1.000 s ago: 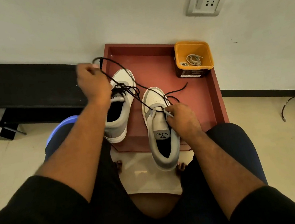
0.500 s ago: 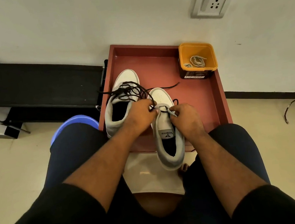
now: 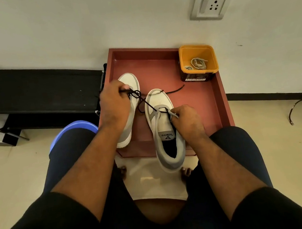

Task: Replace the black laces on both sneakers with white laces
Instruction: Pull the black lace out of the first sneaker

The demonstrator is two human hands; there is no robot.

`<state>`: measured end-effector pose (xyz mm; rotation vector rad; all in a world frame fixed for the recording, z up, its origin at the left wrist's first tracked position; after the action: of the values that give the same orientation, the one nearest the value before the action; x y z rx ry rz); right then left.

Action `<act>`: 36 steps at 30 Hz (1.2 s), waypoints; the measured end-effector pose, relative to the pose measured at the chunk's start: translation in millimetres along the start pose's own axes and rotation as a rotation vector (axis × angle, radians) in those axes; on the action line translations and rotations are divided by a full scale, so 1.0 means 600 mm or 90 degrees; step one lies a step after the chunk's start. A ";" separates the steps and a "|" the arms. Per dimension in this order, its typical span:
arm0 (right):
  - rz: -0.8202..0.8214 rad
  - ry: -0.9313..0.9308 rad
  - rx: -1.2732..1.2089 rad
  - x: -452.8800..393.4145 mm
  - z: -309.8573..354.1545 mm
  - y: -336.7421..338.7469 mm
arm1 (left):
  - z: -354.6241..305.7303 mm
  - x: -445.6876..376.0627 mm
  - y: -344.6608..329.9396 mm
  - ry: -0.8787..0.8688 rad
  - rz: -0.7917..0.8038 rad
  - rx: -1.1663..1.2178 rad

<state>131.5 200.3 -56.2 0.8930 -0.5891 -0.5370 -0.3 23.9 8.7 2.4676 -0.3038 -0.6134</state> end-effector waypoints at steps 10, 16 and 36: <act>-0.052 -0.044 0.043 -0.039 0.014 0.018 | -0.044 -0.091 0.187 0.126 -0.329 0.398; -0.021 0.113 -0.106 -0.010 0.118 0.039 | -0.160 -0.141 0.230 0.204 -0.254 0.724; 0.224 0.474 -0.294 0.121 0.665 0.290 | -0.120 -0.152 0.483 0.233 -0.214 0.478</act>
<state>-52.1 22.3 303.8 0.4732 0.0688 0.0086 -67.0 -145.1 262.5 3.3265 0.0501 -0.1638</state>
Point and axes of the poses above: each hand's wrist, its own x-axis away from the middle knuckle, its own y-axis out of the back of the hand, z = x × y, the point moved 6 cm from there along -x, towards the middle knuckle, and after that the axes turned 11 degrees about -y, right-handed, at the moved point
